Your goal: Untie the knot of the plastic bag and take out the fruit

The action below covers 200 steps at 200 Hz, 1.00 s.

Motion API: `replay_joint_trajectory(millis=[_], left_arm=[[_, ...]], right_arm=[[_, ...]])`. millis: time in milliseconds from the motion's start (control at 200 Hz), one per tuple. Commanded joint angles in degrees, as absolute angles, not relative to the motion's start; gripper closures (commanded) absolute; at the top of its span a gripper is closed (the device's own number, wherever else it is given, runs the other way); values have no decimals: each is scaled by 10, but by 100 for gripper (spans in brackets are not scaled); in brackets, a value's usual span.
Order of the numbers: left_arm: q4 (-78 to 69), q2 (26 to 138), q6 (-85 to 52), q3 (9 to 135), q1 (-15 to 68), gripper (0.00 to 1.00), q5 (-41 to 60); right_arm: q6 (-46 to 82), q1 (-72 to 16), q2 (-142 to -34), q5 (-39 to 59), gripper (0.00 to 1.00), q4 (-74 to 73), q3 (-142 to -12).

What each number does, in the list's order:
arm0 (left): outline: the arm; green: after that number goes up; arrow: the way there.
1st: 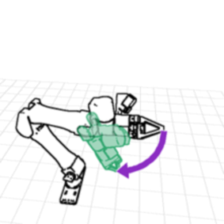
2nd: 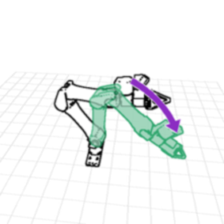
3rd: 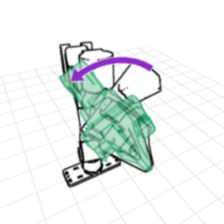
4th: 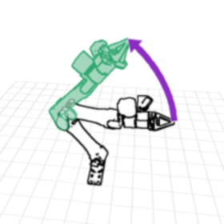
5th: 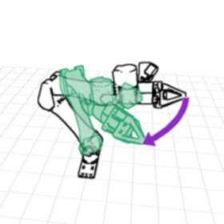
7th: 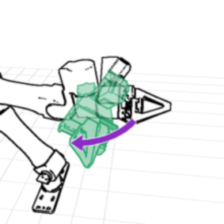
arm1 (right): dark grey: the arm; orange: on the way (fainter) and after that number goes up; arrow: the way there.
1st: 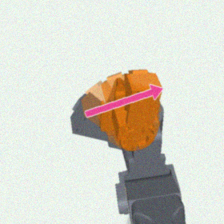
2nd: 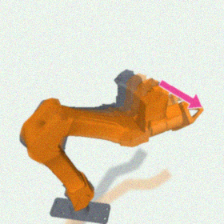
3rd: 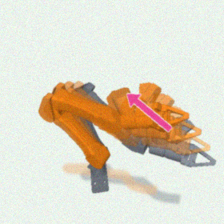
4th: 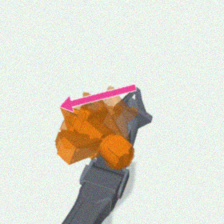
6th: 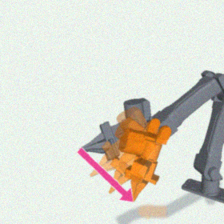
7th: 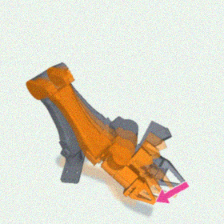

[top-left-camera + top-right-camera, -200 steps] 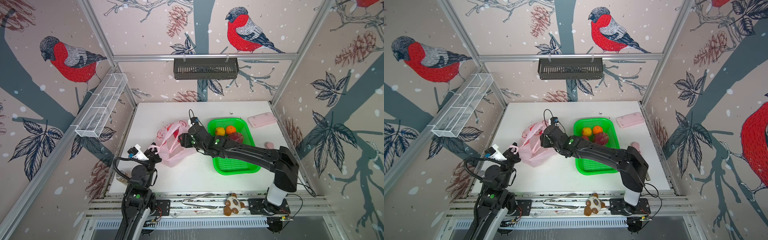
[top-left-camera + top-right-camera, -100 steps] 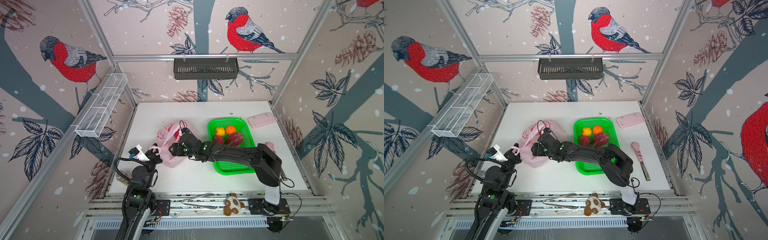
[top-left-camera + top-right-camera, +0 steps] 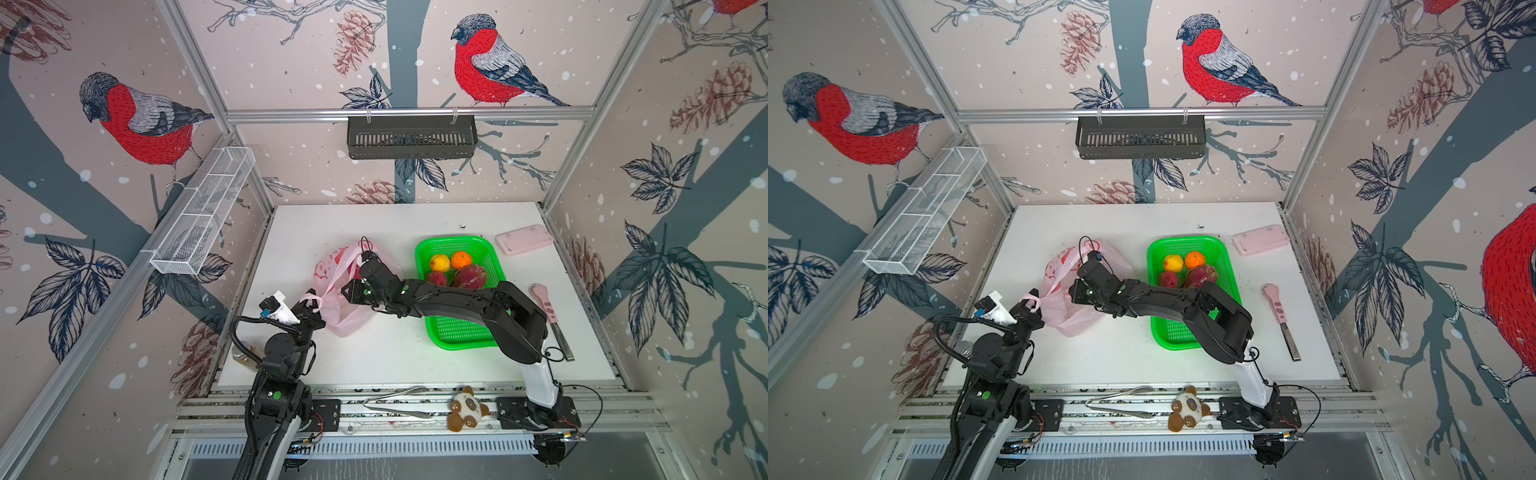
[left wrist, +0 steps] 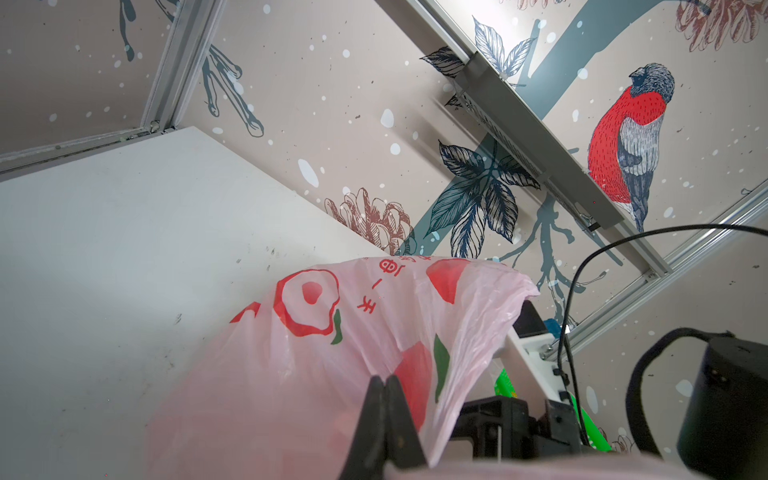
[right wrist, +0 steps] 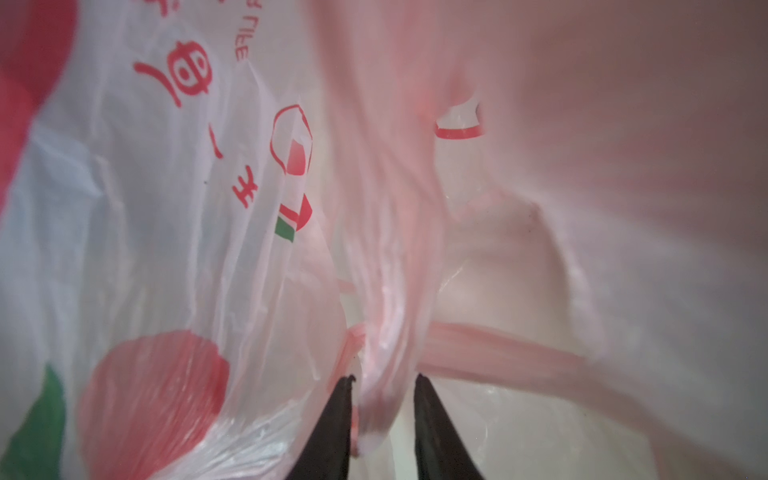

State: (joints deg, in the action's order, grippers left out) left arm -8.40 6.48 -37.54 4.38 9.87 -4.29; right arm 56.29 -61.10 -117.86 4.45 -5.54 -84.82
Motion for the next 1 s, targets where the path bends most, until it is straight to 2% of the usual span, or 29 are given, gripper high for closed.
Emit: replay_joint_trajectory(millis=[0,220,580,786,996], left_arm=[[-89,62,-382,31,98,100,-55],[-91,47,-388,7,98,100,-75],[-77,40,-379,2,98,100,-78],[-87,47,-379,-2,99,100,-81],[-85,47,-380,0,98,100,-98]], right_arm=[[537,-612,-1148,38,81,-58,-844],[511,-609,-1066,19,94,-23,-790],[480,-587,-915,-31,96,67,-705],[479,-516,-818,-62,96,91,-626],[469,-445,-769,-86,96,114,-589]])
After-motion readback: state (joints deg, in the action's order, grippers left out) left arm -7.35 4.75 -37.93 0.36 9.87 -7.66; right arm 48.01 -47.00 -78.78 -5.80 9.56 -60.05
